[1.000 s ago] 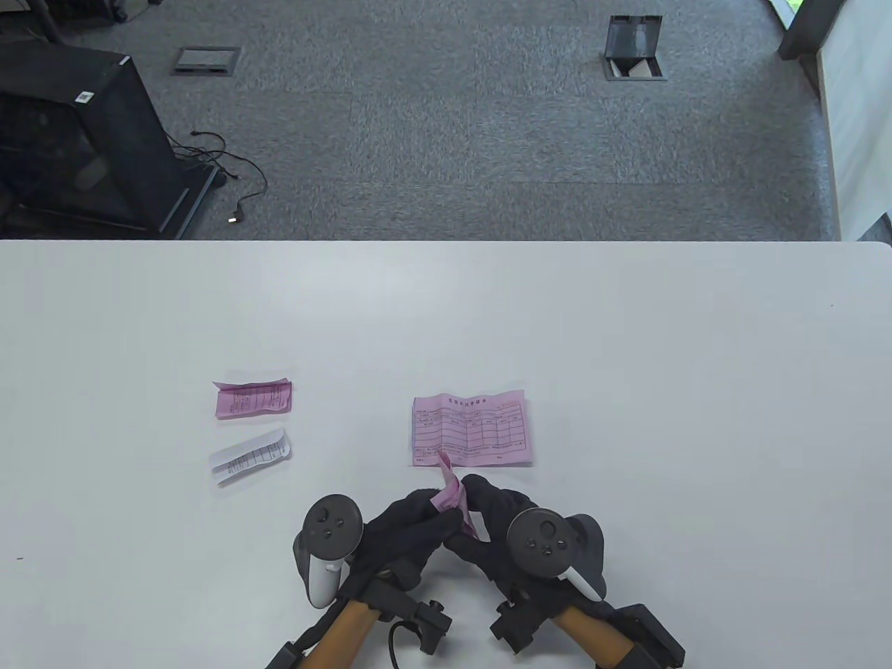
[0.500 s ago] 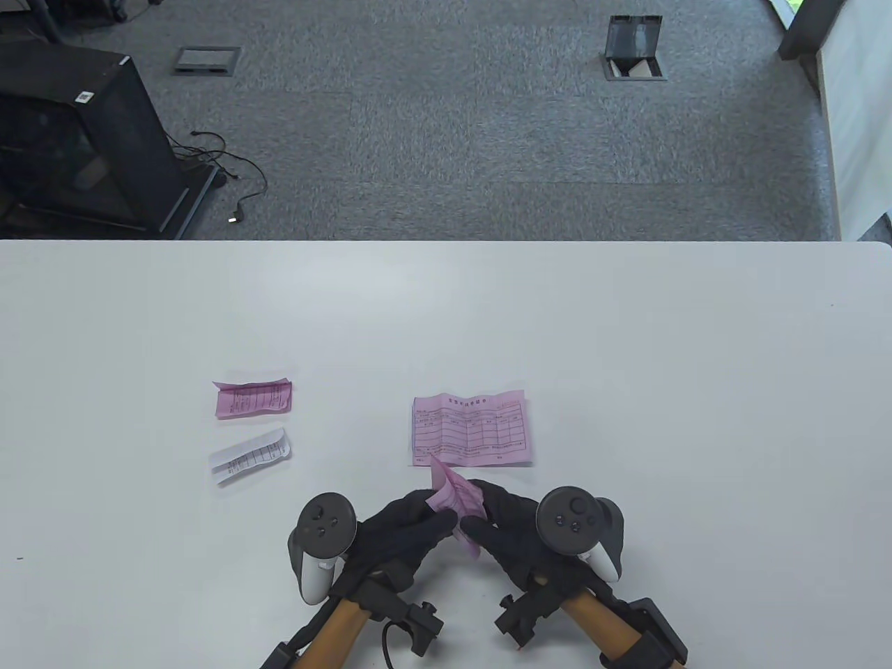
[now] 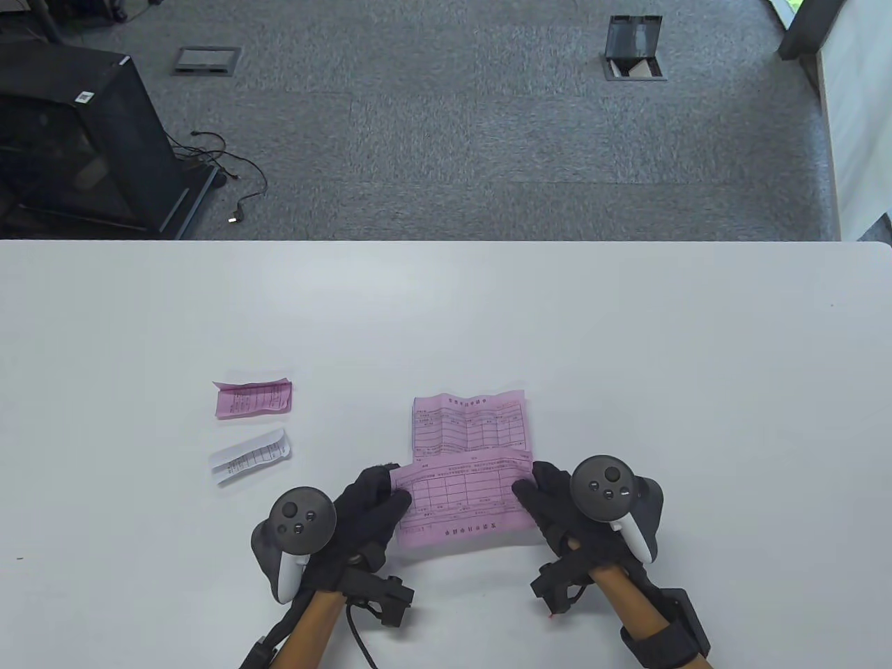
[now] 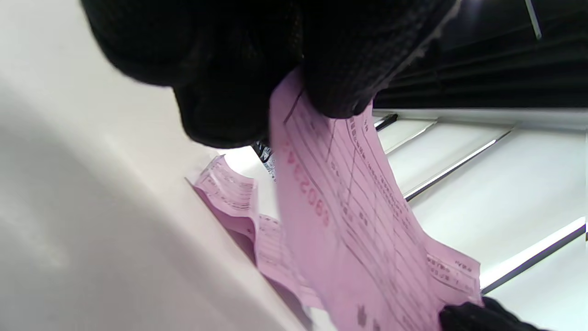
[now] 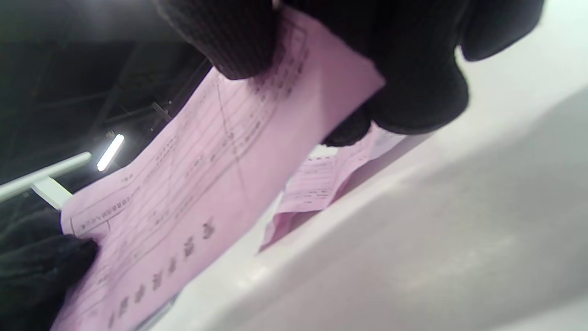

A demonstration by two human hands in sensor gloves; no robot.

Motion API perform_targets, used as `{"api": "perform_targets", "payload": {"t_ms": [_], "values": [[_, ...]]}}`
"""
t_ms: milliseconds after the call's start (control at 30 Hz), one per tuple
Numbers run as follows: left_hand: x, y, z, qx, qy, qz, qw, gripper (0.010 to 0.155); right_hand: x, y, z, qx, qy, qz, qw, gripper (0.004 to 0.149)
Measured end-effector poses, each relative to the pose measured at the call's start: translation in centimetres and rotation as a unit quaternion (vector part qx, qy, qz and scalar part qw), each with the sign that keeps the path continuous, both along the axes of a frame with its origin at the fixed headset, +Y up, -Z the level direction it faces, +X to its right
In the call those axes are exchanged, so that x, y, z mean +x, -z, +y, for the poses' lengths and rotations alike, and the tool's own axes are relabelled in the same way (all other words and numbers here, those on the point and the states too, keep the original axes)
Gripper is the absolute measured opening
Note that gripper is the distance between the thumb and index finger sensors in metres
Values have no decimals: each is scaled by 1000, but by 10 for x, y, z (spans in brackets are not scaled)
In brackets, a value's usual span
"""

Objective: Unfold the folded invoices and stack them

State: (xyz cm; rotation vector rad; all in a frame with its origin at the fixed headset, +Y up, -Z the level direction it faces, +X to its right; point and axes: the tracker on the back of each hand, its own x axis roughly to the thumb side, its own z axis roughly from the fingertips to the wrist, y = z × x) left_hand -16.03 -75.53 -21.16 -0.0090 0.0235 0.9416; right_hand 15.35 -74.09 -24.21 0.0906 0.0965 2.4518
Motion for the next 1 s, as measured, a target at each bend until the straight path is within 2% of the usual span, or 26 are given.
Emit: {"api": "perform_targets", "payload": {"t_ms": [167, 333, 433, 533, 667, 733, 767, 833, 933, 1000], "values": [[12, 4, -2, -37, 124, -12, 992, 57, -6, 0, -8, -17, -105, 0, 994, 39], [28, 9, -6, -48, 240, -36, 969, 62, -14, 0, -16, -43, -179, 17, 983, 39], [38, 10, -9, -54, 313, -44, 947, 66, -20, -1, -20, -54, -220, 29, 974, 39], [46, 12, -12, -87, 379, -63, 919, 73, -24, -2, -23, -52, -253, 34, 965, 39], [56, 9, -11, -72, 448, -61, 889, 85, -25, -2, -23, -49, -259, 33, 964, 39], [56, 7, -10, -65, 467, -61, 880, 92, -24, -2, -22, -48, -260, 28, 964, 39], [56, 6, -9, -63, 462, -63, 882, 92, -23, -1, -23, -49, -258, 27, 965, 39], [56, 5, -10, -65, 457, -78, 884, 84, -23, -1, -23, -50, -256, 27, 965, 39], [58, 4, -10, -63, 462, -88, 880, 58, -23, -2, -22, -51, -258, 29, 964, 39], [57, 4, -10, -71, 466, -92, 877, 51, -23, -1, -22, -53, -258, 30, 964, 39]]}}
